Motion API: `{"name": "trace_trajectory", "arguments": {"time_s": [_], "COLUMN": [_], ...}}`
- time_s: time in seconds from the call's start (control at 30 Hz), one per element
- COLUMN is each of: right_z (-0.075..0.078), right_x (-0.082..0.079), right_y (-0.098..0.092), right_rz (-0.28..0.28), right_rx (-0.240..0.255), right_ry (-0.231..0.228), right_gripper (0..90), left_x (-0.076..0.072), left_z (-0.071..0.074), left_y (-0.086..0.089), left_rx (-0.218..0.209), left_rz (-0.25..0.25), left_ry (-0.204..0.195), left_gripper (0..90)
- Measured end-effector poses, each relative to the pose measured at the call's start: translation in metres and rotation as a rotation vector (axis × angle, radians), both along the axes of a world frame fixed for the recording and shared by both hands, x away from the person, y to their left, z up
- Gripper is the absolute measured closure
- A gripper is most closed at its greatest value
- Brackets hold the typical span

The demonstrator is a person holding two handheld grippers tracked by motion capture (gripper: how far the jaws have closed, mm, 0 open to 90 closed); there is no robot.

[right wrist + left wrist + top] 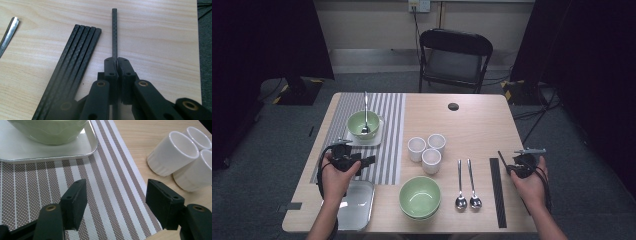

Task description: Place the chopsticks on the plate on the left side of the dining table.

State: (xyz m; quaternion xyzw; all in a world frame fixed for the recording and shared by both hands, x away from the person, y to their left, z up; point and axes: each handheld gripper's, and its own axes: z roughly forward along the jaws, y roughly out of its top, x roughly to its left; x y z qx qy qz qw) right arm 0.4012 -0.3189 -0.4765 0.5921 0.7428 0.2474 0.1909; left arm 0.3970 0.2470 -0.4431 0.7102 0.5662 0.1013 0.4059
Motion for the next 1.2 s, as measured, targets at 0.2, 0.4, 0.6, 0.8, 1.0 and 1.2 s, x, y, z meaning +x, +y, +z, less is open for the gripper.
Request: {"name": "trace_trajectory", "arguments": {"time_s": [0.2,0.4,0.6,0.8,1.0,1.2], "right_z": [0.000,0.006,0.018,0.021,0.019,-0.003], "right_x": [0.001,-0.001,-0.004,-0.003,0.000,0.003], "right_y": [-0.013,-0.019,-0.018,-0.020,-0.020,-0.025], "right_rz": [-0.012,-0.021,-0.009,-0.009,-0.015,-0.028], "right_rx": [0.100,0.164,0.177,0.200,0.171,0.145], "right_ry": [0.026,0.022,-0.013,-0.023,-0.024,-0.004], "right_gripper": [87.0,87.0,87.1,87.0,87.0,86.8], "left_x": [0.002,0.004,0.006,0.007,0.009,0.012], "left_z": [0.000,0.002,0.006,0.008,0.008,0.008], "left_y": [-0.002,-0.007,-0.015,-0.018,-0.019,-0.022], "left_rx": [0.005,0.004,-0.003,-0.007,-0.003,-0.009], "left_rz": [-0.013,-0.034,-0.053,-0.065,-0.065,-0.080], "left_ry": [0.012,0.016,0.002,-0.005,-0.004,-0.005], "left_gripper": [32.6,32.1,32.1,32.2,32.2,32.2]}}
